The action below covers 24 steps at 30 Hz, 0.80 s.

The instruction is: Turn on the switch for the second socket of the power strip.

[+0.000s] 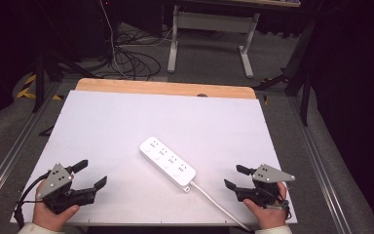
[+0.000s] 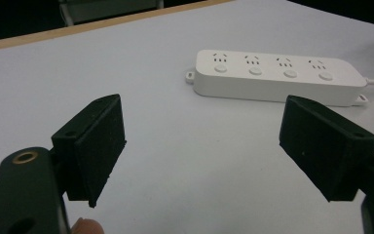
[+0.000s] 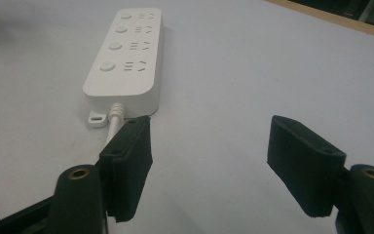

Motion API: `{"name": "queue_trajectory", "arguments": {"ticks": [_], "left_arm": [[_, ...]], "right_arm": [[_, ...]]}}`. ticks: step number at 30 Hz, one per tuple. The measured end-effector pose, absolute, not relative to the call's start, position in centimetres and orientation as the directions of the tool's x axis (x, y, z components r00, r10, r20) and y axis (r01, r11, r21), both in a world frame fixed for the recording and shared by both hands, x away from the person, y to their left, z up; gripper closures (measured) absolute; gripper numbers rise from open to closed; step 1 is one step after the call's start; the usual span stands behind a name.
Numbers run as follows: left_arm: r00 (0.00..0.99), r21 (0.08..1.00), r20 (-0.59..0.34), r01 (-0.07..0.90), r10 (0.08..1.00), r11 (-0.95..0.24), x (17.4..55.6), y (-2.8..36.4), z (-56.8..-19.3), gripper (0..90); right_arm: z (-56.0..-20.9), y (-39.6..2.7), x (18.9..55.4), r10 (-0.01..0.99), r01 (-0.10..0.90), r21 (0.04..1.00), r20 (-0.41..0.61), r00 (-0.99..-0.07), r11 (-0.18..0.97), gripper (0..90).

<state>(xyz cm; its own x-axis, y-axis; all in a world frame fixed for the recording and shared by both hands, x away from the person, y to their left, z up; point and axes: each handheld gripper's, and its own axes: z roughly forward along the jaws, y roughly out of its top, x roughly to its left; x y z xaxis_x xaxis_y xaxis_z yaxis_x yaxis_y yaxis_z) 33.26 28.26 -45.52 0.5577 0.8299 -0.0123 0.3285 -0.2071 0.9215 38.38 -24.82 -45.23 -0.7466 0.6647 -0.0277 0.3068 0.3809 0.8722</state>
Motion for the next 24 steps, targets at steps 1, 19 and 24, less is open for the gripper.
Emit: {"name": "queue_trajectory", "arguments": {"ticks": [1,19,24], "left_arm": [[0.554,0.922,-0.006,0.325,0.833,-0.210,33.23,28.20,-45.55,17.3],[0.546,0.915,0.108,0.272,0.831,-0.298,32.69,27.44,-45.35,16.8],[0.554,0.919,0.064,0.290,0.830,-0.265,32.75,27.59,-45.34,16.7]], "right_arm": [[-45.24,-24.82,38.38,0.664,0.307,0.872,-0.027,-0.747,0.381,33.5],[-45.12,-25.11,38.28,0.680,0.301,0.875,-0.044,-0.732,0.380,36.3],[-45.12,-25.10,38.32,0.677,0.303,0.874,-0.039,-0.735,0.379,36.7]]}}
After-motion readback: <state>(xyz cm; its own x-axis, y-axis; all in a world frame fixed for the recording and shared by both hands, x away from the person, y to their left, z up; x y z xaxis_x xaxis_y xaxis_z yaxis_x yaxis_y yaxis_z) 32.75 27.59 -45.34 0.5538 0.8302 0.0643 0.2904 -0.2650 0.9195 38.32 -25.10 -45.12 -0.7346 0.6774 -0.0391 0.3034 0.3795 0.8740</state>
